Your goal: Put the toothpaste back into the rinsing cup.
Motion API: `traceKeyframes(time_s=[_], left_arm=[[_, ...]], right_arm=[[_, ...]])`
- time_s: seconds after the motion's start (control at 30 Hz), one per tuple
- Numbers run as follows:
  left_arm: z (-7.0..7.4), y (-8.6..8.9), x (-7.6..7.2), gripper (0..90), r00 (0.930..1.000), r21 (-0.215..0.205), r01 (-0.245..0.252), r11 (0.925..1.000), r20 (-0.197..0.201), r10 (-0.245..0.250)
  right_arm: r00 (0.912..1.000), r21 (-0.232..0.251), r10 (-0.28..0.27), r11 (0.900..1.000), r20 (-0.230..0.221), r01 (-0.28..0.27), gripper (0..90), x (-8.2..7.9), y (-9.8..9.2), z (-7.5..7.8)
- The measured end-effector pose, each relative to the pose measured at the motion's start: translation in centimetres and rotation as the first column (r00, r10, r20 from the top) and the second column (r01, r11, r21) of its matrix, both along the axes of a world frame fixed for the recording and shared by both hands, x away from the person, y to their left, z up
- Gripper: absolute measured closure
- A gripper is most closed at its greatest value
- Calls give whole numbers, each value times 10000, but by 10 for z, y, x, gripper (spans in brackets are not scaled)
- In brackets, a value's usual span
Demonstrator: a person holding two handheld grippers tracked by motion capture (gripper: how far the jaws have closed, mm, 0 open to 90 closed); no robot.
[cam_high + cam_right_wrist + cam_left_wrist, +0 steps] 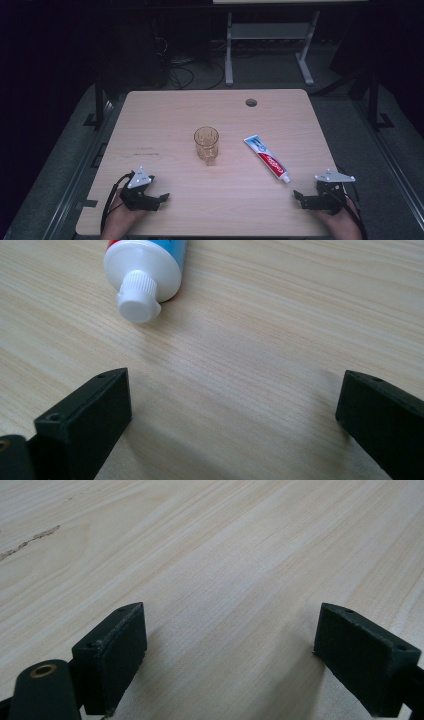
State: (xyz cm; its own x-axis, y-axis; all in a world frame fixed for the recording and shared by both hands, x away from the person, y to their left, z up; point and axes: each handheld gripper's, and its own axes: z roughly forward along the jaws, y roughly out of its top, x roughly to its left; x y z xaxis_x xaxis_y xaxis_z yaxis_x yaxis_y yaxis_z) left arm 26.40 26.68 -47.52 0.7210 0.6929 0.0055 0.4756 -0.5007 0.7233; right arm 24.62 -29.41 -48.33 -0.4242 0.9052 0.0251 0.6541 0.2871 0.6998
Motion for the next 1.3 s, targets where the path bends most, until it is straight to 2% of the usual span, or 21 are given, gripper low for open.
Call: traceKeyframes(time_s=[0.3, 0.33, 0.37, 0.4, 0.5, 0.63, 0.67, 0.73, 0.77, 0.8, 0.83, 0.87, 0.9, 0.93, 1.03, 1.07, 1.23, 1.27, 1.3], left_arm=[[0, 0, 0, 128, 10000, 5, 4, 10000, 3, -4], [0, 0, 0, 129, 10000, -1, 0, 10000, -1, 0], [0, 0, 0, 129, 10000, -1, 0, 10000, -1, 0], [0, 0, 0, 128, 10000, 5, 4, 10000, 0, -4], [0, 0, 1, 128, 10000, -2, 14, 10000, 2, -14], [0, 0, 1, 128, 10000, 4, 31, 10000, -8, -31], [0, 0, 1, 128, 10000, 4, 31, 10000, -8, -31], [0, 0, 1, 128, 10000, -2, 33, 10000, -10, -33], [0, 0, 1, 128, 10000, -2, 33, 10000, -10, -33], [0, 0, 1, 128, 10000, 1, 32, 10000, -10, -32], [0, 0, 1, 128, 10000, 1, 32, 10000, -10, -32], [0, 0, 1, 128, 10000, 2, 34, 10000, -10, -34], [0, 0, 1, 128, 10000, 2, 34, 10000, -10, -34], [0, 0, 1, 128, 10000, -6, 36, 10000, -9, -36], [0, 0, 1, 128, 10000, 1, 33, 10000, -10, -33], [0, 0, 1, 128, 10000, 0, 30, 10000, -9, -30], [0, 0, 1, 128, 10000, 0, 39, 10000, -11, -39], [0, 0, 1, 128, 10000, 2, 41, 10000, -11, -41], [0, 0, 1, 128, 10000, 2, 41, 10000, -10, -41]], right_arm=[[10000, 14, 99, 10000, 16, -99, 29, 0, -1, 0], [9999, 36, 88, 10000, 82, -88, 83, -2, -3, 1], [9999, 36, 88, 10000, 82, -88, 83, -2, -3, 1], [10000, 61, -25, 10000, 87, 24, 159, -3, -6, 3], [10000, -22, 0, 10000, -45, 0, 169, -2, -7, 5], [9999, -90, 73, 9999, -88, -73, 268, -3, -8, 8], [9999, -90, 73, 9999, -88, -73, 268, -3, -8, 8], [9998, -136, 145, 9998, -162, -147, 337, -5, -8, 10], [9998, -136, 145, 9998, -162, -147, 337, -5, -8, 10], [9995, -48, 265, 9996, -198, -266, 390, -5, -9, 11], [9995, -48, 265, 9996, -198, -266, 390, -5, -9, 11], [9993, -50, 329, 9994, -178, -330, 443, -5, -10, 14], [9993, -50, 329, 9994, -178, -330, 443, -5, -10, 14], [9992, 53, 394, 9992, -68, -394, 501, -5, -11, 17], [9989, 180, 463, 9988, 10, -463, 554, -5, -12, 19], [9988, 275, 491, 9984, 80, -493, 616, -5, -14, 22], [9983, 452, 570, 9973, 130, -575, 714, -3, -15, 25], [9980, 505, 606, 9968, 173, -614, 775, -2, -14, 27], [9980, 505, 606, 9968, 173, -614, 775, -2, -14, 27]])
